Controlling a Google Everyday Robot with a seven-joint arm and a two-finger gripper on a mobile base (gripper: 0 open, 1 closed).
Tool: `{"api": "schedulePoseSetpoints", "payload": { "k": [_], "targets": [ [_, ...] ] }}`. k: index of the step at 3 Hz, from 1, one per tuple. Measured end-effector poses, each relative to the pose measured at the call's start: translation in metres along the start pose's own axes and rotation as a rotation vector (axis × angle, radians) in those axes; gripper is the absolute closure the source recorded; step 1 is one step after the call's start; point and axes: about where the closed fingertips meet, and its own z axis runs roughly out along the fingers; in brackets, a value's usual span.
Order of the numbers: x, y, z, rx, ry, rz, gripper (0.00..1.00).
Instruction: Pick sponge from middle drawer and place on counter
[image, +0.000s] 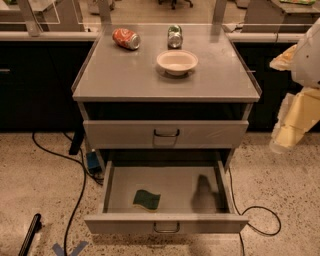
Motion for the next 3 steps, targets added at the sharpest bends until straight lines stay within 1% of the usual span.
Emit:
{"api": "schedulePoseSetpoints", "payload": {
  "k": [1,2,3],
  "targets": [
    [-0.013,0.001,0.017,-0.017,-0.102,0.022,0.0],
    [-0.039,0.004,0.044,-0.044,-0.242,0.051,0.0],
    [-0.074,0.006,0.08,-0.091,-0.329,0.051,0.0]
  ]
}}
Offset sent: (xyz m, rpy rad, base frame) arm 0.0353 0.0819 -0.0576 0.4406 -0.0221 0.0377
